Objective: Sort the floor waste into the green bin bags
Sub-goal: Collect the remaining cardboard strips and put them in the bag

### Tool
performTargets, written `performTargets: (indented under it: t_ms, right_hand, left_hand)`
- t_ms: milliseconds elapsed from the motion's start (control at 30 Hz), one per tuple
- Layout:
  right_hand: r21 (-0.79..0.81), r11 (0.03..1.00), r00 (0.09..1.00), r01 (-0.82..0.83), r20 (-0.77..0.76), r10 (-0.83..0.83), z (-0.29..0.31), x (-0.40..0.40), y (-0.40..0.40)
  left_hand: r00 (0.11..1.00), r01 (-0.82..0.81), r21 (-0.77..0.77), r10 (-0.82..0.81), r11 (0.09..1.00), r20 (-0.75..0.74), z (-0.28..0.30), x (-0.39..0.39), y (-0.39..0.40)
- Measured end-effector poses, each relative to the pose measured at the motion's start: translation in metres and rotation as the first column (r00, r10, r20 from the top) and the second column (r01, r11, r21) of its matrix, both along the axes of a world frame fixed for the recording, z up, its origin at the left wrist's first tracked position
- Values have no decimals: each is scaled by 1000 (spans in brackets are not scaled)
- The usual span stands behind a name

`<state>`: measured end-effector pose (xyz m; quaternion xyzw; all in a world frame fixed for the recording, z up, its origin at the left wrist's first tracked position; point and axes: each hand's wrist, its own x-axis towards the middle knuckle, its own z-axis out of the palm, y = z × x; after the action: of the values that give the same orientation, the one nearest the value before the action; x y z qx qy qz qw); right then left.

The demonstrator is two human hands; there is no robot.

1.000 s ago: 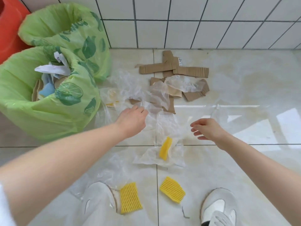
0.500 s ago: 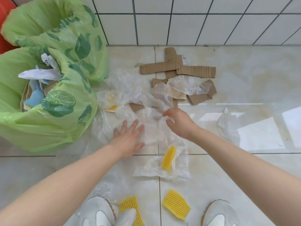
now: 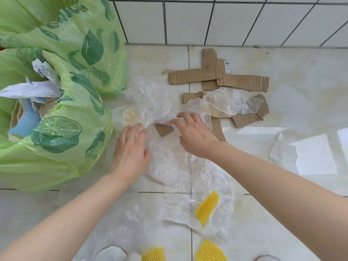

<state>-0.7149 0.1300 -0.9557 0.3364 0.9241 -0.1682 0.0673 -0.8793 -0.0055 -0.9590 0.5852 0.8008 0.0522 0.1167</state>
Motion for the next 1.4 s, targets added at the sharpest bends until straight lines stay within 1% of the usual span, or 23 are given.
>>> performTargets:
  t_ms: [67, 133, 200, 233, 267, 333, 400, 500, 567, 600, 667, 733, 767, 833, 900, 933, 1000, 1067, 1133, 1200, 1267, 1333, 1400]
  right_hand:
    - [77, 995, 997, -69, 35, 67, -3, -13, 5]
    - [136, 973, 979, -185, 113, 171, -7, -24, 12]
    - [179, 916, 917, -358, 251, 309, -12, -35, 22]
    - [188, 895, 889, -405, 311, 337, -14, -41, 29]
    - [195, 896, 885, -398, 338, 320, -15, -46, 37]
    - [212, 940, 927, -266, 323, 189, -13, -53, 55]
    - [205, 974, 952, -97, 304, 31, -10, -55, 71]
    - [237, 972, 949, 11, 303, -85, -9, -50, 80]
    - [267, 964, 964, 18, 252, -88, -9, -48, 75]
    - [287, 958, 973, 6, 219, -72, -10, -48, 69]
    - [313, 950, 984, -5, 169, -50, -14, -44, 58]
    - [287, 958, 989, -16, 147, -27, -17, -40, 51]
    - [266, 963, 990, -40, 138, 3, -18, -38, 49]
    - [256, 960, 990, -113, 115, 86, -17, -35, 48]
    - [258, 951, 981, -170, 132, 139, -15, -33, 49]
    - [253, 951, 976, -176, 169, 136, -14, -33, 50]
    - [240, 963, 962, -121, 268, 54, -14, -30, 52]
    - [234, 972, 933, -11, 352, -74, -11, -28, 56]
    - [234, 972, 917, 29, 380, -119, -6, -30, 58]
    - [213, 977, 939, -25, 340, -50, -4, -36, 56]
    - [174, 976, 960, -127, 268, 77, -5, -40, 48]
    - [98, 978, 960, -185, 232, 158, -10, -43, 39]
    - [34, 985, 964, -171, 211, 160, -13, -43, 33]
  left_hand:
    - [998, -58, -42, 57, 997, -39, 0, -16, 16]
    - [995, -95, -127, 92, 987, -31, -1, -27, 29]
    - [993, -115, -238, 113, 964, -24, -4, -34, 39]
    - [993, -113, -285, 113, 952, -17, -7, -35, 41]
    - [994, -106, -317, 113, 943, 4, -10, -36, 42]
    - [991, -93, -335, 119, 937, 58, -16, -34, 39]
    - [993, -82, -307, 105, 948, 61, -20, -29, 33]
    - [998, 1, -223, 14, 975, 64, -20, -17, 19]
    - [996, 85, -107, -80, 991, 50, -16, -8, 7]
    - [996, 73, -45, -71, 996, 49, -15, -4, 1]
    - [986, -73, 3, 72, 997, 152, -7, 1, -5]
    - [942, -229, 22, 216, 973, 257, 0, 2, -7]
    - [940, -259, 46, 240, 965, 244, 2, 0, -8]
    - [959, -259, 72, 248, 963, 134, 5, -4, -9]
    - [946, -315, 45, 310, 948, 97, 8, -6, -8]
    - [932, -354, 12, 351, 935, 95, 8, -7, -8]
    - [924, -376, -95, 381, 922, 36, 5, -8, -9]
    - [950, -308, -251, 312, 917, -26, 1, -8, -12]
    - [965, -239, -325, 261, 915, 26, -2, -5, -15]
    - [985, -145, -263, 164, 954, 50, -2, -1, -16]
    - [999, 25, -196, -17, 980, 44, -1, 1, -15]
    - [979, 205, -219, -201, 954, 41, -3, 0, -13]
    - [960, 275, -282, -279, 919, 29, -6, -2, -12]
